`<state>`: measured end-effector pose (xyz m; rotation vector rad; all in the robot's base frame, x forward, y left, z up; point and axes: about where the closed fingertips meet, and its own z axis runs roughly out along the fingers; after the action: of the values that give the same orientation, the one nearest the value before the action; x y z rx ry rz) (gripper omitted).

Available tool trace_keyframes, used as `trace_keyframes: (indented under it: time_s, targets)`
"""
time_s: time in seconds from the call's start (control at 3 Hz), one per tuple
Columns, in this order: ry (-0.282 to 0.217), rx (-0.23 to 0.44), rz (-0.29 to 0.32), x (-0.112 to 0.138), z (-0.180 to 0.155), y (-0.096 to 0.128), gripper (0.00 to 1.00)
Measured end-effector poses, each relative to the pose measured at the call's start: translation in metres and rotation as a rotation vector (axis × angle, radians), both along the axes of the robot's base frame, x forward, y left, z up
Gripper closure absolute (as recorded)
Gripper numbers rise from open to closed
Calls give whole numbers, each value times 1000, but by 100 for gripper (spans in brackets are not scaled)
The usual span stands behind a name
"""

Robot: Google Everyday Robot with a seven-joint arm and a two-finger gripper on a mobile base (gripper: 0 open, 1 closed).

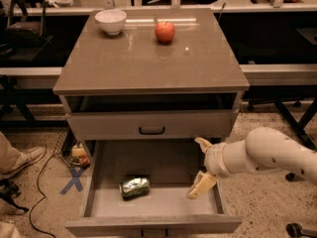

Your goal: Pick green can from middle drawer and place on counter

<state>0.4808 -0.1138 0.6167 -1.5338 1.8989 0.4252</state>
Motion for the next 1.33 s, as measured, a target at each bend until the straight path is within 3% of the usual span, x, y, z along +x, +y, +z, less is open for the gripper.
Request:
trace_keyframes:
  time_s: [0.67, 1.0, 1.33]
  targets:
    - [39, -28, 53, 11, -110, 23, 0]
    - [47, -19, 97, 28, -143, 47, 0]
    - [11, -2, 177, 54, -169, 102, 0]
